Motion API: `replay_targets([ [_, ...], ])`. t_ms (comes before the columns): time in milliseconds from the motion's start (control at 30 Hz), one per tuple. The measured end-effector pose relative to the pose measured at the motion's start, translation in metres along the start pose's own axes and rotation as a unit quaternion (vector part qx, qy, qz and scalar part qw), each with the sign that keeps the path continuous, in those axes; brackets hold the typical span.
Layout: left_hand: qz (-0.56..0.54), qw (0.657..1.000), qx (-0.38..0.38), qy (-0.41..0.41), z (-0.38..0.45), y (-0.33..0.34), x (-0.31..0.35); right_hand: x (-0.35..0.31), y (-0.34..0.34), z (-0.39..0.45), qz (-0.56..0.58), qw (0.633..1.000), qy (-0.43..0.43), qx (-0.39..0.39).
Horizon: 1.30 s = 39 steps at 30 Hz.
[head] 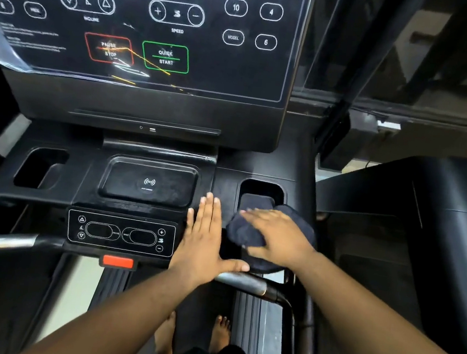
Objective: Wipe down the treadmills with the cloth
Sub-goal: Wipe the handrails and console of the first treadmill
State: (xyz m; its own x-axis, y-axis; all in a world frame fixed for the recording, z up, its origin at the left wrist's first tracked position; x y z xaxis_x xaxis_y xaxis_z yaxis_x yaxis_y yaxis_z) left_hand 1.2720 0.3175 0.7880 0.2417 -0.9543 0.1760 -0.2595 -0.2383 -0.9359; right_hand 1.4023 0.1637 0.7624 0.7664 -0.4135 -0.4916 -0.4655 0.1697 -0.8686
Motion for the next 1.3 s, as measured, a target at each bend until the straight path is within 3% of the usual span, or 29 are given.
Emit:
replay_targets([
  [133, 0.041, 0.999, -0.027, -0.013, 0.007, 0.003, 0.002, -0.012, -0.004, 0.001, -0.129, 0.986, 0.1, 0.034],
  [267, 0.046, 0.998, -0.035, -0.016, 0.007, 0.006, 0.003, -0.029, -0.004, 0.041, -0.011, 0.981, 0.193, -0.033],
  [367, 0.044, 0.998, -0.048, -0.014, 0.003, 0.006, 0.004, -0.016, -0.009, 0.021, -0.01, 0.992, 0.122, -0.031],
  [467, 0.056, 0.997, -0.054, -0.016, 0.006, 0.003, 0.003, 0.008, -0.018, -0.011, -0.103, 0.994, -0.007, 0.033],
  [567, 0.073, 0.996, -0.059, -0.008, 0.008, 0.004, 0.003, 0.034, -0.032, -0.02, -0.137, 0.985, -0.057, 0.084],
  [600, 0.082, 0.995, -0.059, -0.005, 0.008, 0.005, 0.004, 0.042, -0.037, -0.02, -0.094, 0.988, -0.036, 0.117],
  [667, 0.087, 0.995, -0.055, -0.002, 0.009, 0.006, 0.004, 0.055, -0.043, -0.019, 0.015, 0.98, 0.09, 0.179],
  [733, 0.09, 0.995, -0.045, -0.003, 0.009, 0.007, 0.003, 0.054, -0.033, -0.015, 0.06, 0.953, 0.258, 0.148],
  [767, 0.091, 0.995, -0.049, -0.003, 0.009, 0.007, 0.003, 0.045, -0.022, -0.013, 0.048, 0.947, 0.296, 0.111],
  [867, 0.099, 0.994, -0.053, -0.002, 0.004, 0.012, 0.004, 0.01, 0.005, -0.018, -0.012, 0.975, 0.216, 0.057],
  [967, 0.1, 0.994, -0.051, 0.001, 0.006, 0.009, 0.004, 0.017, -0.006, -0.022, -0.074, 0.989, 0.128, 0.03],
  [1167, 0.109, 0.992, -0.057, -0.002, 0.009, 0.007, 0.004, 0.047, -0.026, 0.029, -0.039, 0.968, 0.236, 0.075],
  [1300, 0.111, 0.992, -0.062, 0.0, 0.005, 0.009, 0.006, 0.031, -0.013, 0.006, 0.007, 0.976, 0.188, 0.106],
])
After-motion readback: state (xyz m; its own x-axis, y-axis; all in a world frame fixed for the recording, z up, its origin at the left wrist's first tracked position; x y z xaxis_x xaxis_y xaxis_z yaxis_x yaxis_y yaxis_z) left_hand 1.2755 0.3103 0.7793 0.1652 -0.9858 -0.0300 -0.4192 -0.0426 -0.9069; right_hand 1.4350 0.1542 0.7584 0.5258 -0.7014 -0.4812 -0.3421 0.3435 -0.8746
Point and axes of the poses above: each hand's wrist, its own z-axis towards the middle knuckle, its own y-axis out of the palm, x = y × z, the point moved 3 cm from there along z, towards the middle knuckle, and after that the axes turned 7 degrees about z, right-handed, at the moved point
